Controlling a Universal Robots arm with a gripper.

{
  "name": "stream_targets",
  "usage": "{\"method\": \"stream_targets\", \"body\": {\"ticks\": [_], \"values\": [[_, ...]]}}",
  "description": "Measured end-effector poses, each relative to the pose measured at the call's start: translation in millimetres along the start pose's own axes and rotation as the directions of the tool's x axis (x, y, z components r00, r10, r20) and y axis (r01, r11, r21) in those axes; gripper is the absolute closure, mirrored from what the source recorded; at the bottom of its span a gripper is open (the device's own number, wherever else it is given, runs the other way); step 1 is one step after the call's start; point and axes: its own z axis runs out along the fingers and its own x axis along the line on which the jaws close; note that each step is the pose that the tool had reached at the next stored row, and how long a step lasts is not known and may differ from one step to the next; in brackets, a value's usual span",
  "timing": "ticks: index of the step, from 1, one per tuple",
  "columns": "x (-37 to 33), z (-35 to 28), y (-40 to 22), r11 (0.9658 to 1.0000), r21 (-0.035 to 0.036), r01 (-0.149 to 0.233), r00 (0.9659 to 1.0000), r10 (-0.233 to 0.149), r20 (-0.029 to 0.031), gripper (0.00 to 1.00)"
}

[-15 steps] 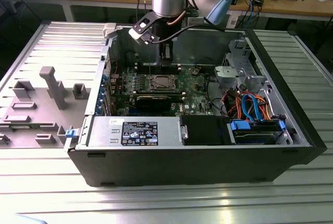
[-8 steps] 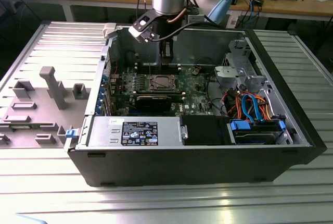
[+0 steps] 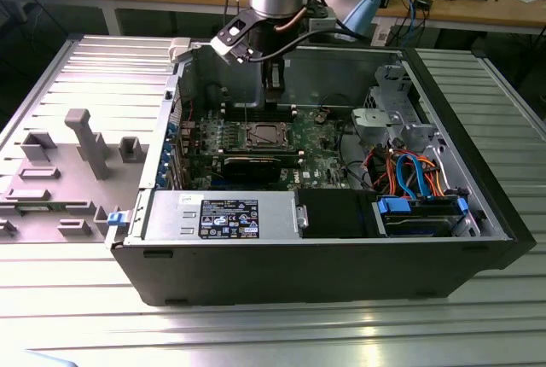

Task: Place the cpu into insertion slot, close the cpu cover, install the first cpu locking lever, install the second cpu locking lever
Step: 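Install the first cpu locking lever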

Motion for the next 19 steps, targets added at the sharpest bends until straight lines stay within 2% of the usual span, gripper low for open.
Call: {"method": "stream_targets", "body": {"ticks": [8,14,16,19], "values": [[-0.3,-7.8,0.1,1.0000,-0.0013,0.000,1.0000,0.000,0.0001,0.89],[-0.3,-8.1,-0.2,1.0000,-0.0035,0.000,1.0000,0.000,0.0002,0.89],[-0.3,-8.2,-0.2,1.0000,-0.0034,0.000,1.0000,0.000,0.0021,0.89],[-0.3,-8.1,-0.2,0.9998,-0.0042,0.020,0.9998,-0.020,0.0027,0.89]]}}
